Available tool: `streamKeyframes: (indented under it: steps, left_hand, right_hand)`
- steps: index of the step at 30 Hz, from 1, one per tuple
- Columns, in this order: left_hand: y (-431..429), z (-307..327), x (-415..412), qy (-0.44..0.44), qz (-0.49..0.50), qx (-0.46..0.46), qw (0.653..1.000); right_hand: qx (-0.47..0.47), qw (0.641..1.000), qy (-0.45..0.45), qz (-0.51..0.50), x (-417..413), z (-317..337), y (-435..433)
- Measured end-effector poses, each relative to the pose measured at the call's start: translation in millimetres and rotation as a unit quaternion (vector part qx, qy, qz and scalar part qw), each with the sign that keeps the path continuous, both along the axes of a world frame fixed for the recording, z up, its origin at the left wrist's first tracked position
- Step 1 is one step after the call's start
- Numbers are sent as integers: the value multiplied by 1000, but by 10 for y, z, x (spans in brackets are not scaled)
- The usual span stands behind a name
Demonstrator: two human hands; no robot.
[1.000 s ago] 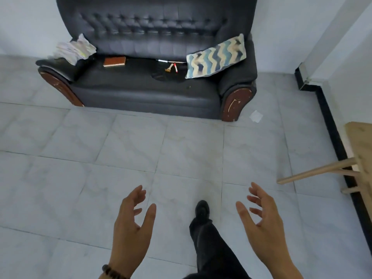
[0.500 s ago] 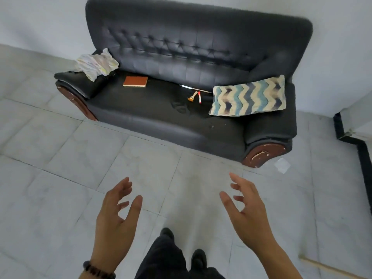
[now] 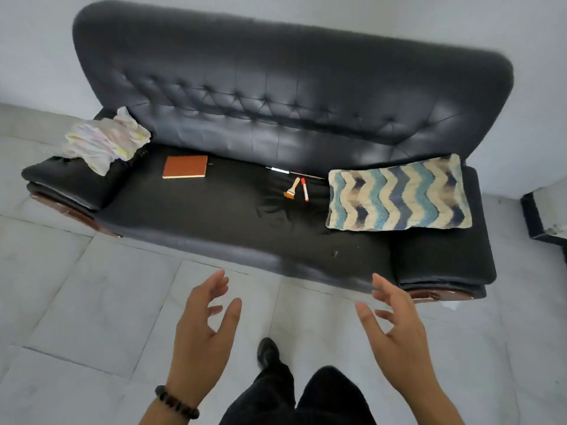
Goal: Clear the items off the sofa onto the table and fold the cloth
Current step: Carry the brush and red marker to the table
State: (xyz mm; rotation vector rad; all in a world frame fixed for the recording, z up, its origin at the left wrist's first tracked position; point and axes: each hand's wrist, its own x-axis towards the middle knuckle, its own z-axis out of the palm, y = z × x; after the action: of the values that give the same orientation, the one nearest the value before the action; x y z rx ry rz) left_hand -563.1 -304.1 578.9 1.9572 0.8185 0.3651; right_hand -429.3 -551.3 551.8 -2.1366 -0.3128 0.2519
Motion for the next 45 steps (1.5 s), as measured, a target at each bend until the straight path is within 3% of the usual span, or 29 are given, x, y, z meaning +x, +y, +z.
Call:
streamKeyframes:
  steps: [8, 18, 22, 32, 35, 42, 45]
  left_hand:
    - [867, -191, 1751, 27, -60, -8, 998]
    - [1636, -992, 3435, 74, -86, -19, 993]
    - [1891, -1692, 4031, 96, -116, -30, 988]
    - [2442, -5068, 5594, 164, -148, -44, 974]
    - [2407, -5804, 5880, 187, -152, 6, 971]
    - [2224, -6604, 6123, 272, -89, 102, 953]
    - [2274, -6460, 6125, 237, -57, 6, 970]
  right_hand:
    - [12, 994, 53, -96, 1248, -285, 748]
    - [-5, 991, 116, -69, 2825, -1055, 1685]
    - [-12, 987, 142, -77, 3269, -1663, 2055]
    - [-128, 977, 157, -64, 4599, -4883, 3072]
    - [-157, 975, 144, -69, 4919, -5545, 3245]
    - [-227, 967, 110, -42, 5078, -6324, 3323]
    - [-182, 974, 125, -53, 5055, -6217, 3258]
